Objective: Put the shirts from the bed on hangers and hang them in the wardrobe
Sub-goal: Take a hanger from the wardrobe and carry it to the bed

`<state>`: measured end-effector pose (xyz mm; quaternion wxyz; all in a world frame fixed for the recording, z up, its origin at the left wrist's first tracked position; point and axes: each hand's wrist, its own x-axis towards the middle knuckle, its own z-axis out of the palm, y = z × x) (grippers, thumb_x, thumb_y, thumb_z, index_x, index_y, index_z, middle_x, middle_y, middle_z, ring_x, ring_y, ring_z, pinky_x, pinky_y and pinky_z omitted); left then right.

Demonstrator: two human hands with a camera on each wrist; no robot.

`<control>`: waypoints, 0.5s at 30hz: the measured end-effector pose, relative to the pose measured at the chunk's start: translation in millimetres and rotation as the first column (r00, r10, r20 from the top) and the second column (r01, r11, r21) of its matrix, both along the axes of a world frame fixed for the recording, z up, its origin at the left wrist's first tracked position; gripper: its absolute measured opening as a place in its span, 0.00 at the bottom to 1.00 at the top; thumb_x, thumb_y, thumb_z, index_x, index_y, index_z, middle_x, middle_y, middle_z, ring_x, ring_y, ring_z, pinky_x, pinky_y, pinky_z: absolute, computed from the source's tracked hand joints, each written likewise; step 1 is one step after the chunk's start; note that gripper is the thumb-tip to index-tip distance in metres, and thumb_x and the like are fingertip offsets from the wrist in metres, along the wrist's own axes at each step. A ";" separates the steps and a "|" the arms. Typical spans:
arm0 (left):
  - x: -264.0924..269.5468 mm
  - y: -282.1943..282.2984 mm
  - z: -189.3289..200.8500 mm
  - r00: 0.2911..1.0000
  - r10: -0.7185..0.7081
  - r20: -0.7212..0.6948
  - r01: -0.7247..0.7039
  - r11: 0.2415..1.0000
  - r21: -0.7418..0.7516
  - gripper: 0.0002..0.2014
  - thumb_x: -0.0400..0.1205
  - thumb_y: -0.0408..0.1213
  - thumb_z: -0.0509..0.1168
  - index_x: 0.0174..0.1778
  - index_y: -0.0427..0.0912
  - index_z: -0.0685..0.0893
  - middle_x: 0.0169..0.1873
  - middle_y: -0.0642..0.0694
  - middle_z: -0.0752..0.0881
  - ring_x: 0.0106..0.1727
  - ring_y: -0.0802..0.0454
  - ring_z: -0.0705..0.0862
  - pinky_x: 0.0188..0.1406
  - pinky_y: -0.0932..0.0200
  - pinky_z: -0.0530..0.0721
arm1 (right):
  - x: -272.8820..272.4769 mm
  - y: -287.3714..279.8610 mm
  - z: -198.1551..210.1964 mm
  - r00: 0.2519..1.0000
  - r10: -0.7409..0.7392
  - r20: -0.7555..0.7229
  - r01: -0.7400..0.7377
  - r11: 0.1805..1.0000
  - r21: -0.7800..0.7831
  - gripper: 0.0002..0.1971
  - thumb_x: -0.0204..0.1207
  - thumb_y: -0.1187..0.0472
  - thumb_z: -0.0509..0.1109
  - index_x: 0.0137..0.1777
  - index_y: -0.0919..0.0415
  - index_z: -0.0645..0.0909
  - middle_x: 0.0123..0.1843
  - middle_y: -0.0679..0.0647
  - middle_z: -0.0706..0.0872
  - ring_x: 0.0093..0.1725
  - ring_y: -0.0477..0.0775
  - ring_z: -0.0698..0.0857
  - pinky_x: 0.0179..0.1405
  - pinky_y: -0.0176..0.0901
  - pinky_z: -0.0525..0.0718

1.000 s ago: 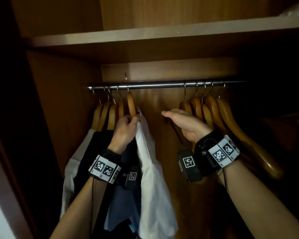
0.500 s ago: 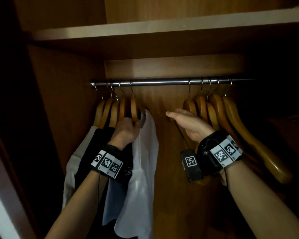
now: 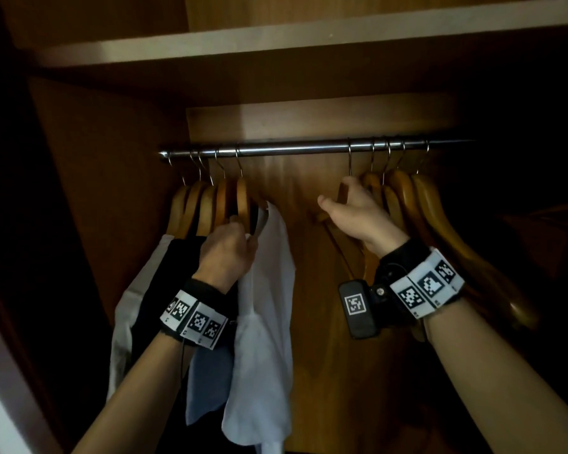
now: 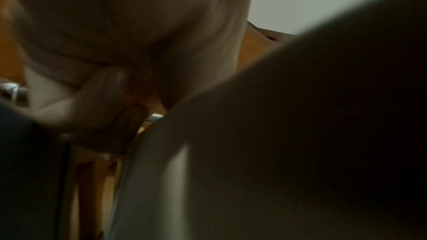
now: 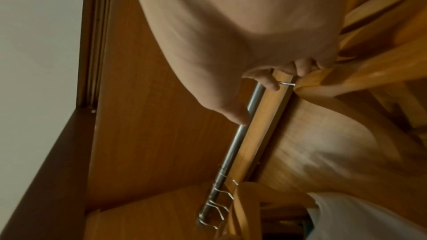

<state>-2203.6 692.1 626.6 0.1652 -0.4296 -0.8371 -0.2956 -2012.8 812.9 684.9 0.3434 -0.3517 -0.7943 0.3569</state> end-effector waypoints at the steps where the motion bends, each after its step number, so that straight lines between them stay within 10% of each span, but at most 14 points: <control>1: -0.9 -1.2 0.1 1.000 0.002 -0.009 -0.002 1.000 -0.012 0.13 0.89 0.44 0.64 0.56 0.36 0.80 0.51 0.36 0.88 0.50 0.34 0.88 0.46 0.43 0.88 | 0.4 0.7 0.4 1.000 -0.013 0.024 0.013 1.000 -0.012 0.42 0.90 0.45 0.67 0.95 0.54 0.48 0.94 0.56 0.55 0.92 0.61 0.59 0.88 0.55 0.67; 10: 3.4 -11.5 1.0 0.998 0.041 0.054 -0.038 0.998 -0.051 0.18 0.89 0.47 0.64 0.70 0.40 0.78 0.63 0.38 0.85 0.60 0.36 0.86 0.55 0.45 0.86 | 0.8 -2.4 0.1 0.928 -0.056 0.367 0.043 0.998 0.045 0.48 0.91 0.53 0.68 0.93 0.60 0.33 0.93 0.64 0.60 0.89 0.64 0.66 0.82 0.55 0.73; 15: 22.0 -29.6 -16.0 0.998 0.022 0.061 -0.011 0.984 -0.180 0.41 0.85 0.49 0.71 0.88 0.46 0.55 0.75 0.38 0.76 0.69 0.35 0.82 0.61 0.42 0.83 | 3.3 -1.1 -9.2 0.896 -0.007 0.444 0.010 1.000 -0.003 0.59 0.86 0.62 0.74 0.89 0.50 0.21 0.92 0.63 0.61 0.84 0.66 0.73 0.76 0.58 0.79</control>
